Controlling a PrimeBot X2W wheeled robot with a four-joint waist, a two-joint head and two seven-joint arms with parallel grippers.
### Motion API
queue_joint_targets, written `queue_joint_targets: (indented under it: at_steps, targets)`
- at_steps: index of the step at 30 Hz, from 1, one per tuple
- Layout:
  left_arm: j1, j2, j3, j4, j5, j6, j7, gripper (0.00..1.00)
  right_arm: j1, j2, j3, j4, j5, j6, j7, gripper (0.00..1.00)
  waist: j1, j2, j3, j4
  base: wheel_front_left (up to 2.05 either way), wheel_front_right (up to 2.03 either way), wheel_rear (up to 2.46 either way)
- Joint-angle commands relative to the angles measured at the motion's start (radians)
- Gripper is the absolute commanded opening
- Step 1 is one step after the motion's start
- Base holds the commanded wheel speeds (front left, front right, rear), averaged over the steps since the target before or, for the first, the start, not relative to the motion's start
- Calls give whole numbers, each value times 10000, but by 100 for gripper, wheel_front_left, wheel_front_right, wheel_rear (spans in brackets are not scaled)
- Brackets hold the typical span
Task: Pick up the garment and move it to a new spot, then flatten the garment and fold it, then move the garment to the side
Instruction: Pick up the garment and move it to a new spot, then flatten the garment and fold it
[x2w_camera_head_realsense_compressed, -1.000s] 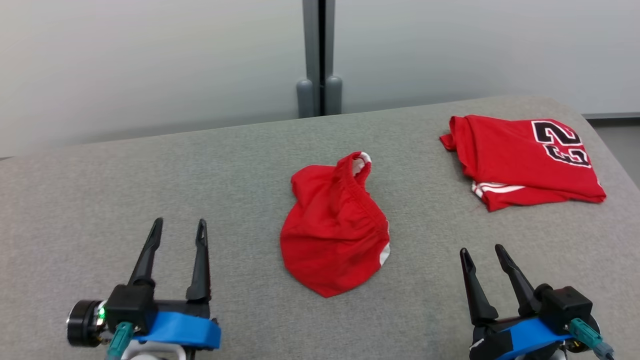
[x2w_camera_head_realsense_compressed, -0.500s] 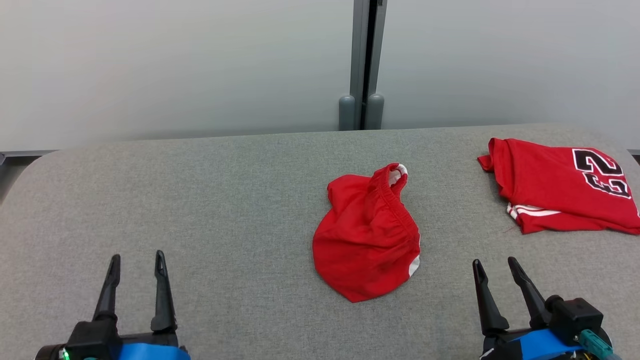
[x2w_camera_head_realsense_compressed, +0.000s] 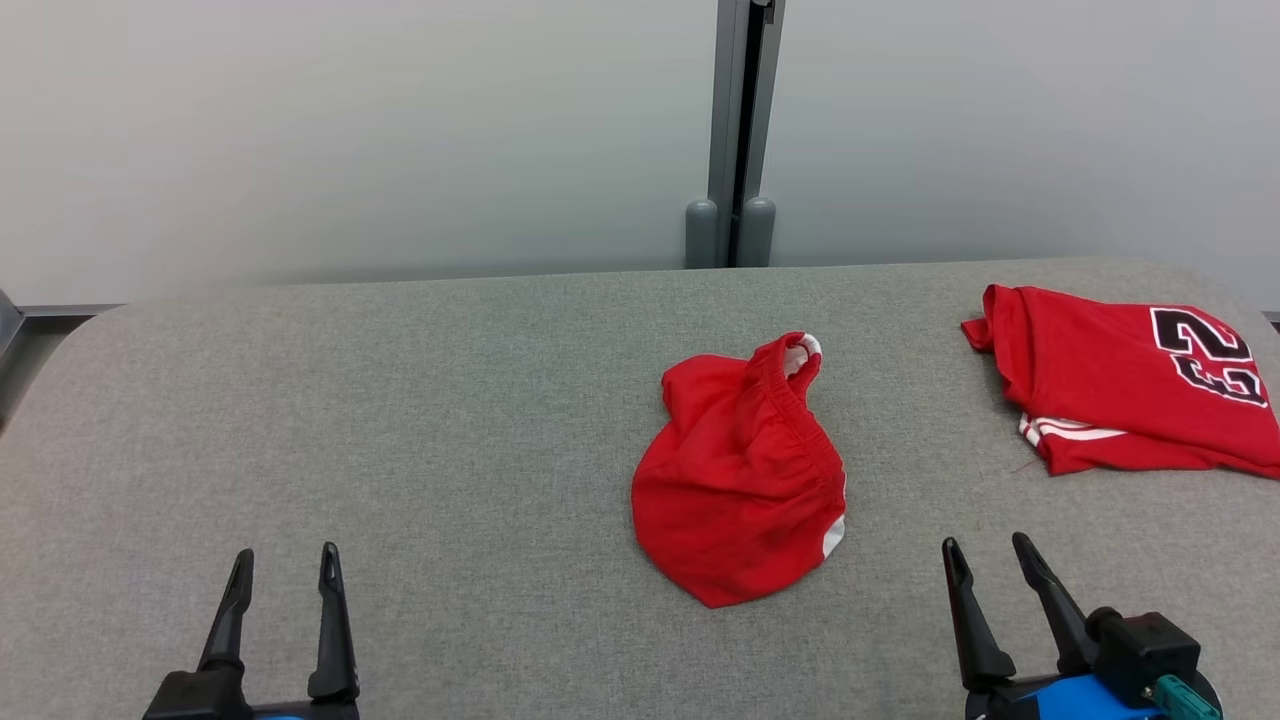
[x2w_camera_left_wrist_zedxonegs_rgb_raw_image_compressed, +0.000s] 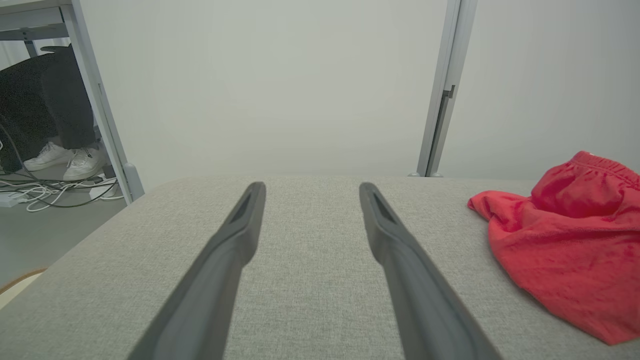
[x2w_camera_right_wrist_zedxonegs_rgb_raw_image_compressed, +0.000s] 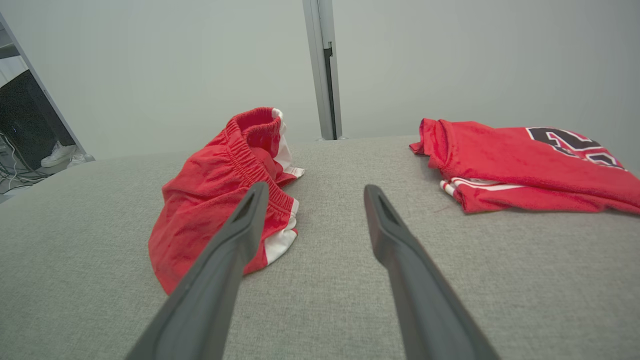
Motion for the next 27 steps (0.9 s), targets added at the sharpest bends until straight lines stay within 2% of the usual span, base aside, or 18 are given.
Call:
queue_joint_targets:
  at_steps: [1,22,27]
  targets:
    - [-9,-34,57,29,65,-42,-42,100,155,2,-12,-40,-4,5,-31,100,0,0,-2,1,0,0,0]
    - [-128,-253,326,144,414,-244,-43,100,190,13,-63,7,-61,5,-31,100,0,0,-12,12,0,0,0]
    - [-209,-282,346,166,434,-299,-43,100,-197,-97,-255,72,-10,5,-31,100,0,0,25,67,0,0,0]
